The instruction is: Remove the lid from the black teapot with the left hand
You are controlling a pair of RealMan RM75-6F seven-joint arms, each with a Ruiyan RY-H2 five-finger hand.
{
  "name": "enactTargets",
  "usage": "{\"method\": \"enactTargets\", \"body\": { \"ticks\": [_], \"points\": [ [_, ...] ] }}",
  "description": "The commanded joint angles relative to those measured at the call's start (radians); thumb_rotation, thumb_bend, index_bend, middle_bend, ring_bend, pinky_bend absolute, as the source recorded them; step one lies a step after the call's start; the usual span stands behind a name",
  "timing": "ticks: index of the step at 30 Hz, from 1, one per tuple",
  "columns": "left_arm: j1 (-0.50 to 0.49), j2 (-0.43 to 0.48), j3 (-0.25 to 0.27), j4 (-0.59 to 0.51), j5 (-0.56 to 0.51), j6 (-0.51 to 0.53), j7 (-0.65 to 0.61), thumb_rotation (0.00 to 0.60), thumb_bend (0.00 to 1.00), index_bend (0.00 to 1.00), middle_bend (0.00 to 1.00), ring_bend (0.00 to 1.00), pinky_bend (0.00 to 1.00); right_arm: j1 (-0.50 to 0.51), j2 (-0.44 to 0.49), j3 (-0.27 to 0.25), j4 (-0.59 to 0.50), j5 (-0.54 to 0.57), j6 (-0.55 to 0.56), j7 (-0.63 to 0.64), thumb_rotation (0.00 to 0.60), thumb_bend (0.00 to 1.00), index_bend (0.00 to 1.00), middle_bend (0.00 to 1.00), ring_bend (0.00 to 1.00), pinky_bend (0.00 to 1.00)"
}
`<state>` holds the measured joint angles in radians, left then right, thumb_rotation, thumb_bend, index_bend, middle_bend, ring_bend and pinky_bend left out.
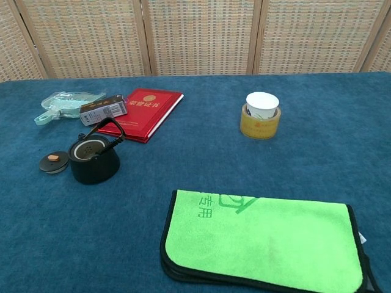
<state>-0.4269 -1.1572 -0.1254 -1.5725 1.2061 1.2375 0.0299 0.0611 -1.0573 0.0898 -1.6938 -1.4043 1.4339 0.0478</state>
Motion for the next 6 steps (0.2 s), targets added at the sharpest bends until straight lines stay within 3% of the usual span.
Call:
{"method": "enactTargets", "body": {
  "ticks": [1, 6],
  "points": [
    [0.119, 0.051, 0.037, -0.087, 0.005, 0.112, -0.004, 0.6, 0.21, 0.0, 0.0, 0.0, 0.0, -0.003, 0.0, -0.001, 0.003, -0.006, 0.007, -0.001, 0.6, 0.0, 0.0, 0.0, 0.0, 0.0],
    [0.174, 0.038, 0.07, -0.086, 0.033, 0.16, 0.016, 0.6, 0.21, 0.0, 0.0, 0.0, 0.0, -0.006, -0.001, -0.004, 0.004, -0.016, 0.017, -0.003, 0.6, 0.0, 0.0, 0.0, 0.0, 0.0]
  ]
}}
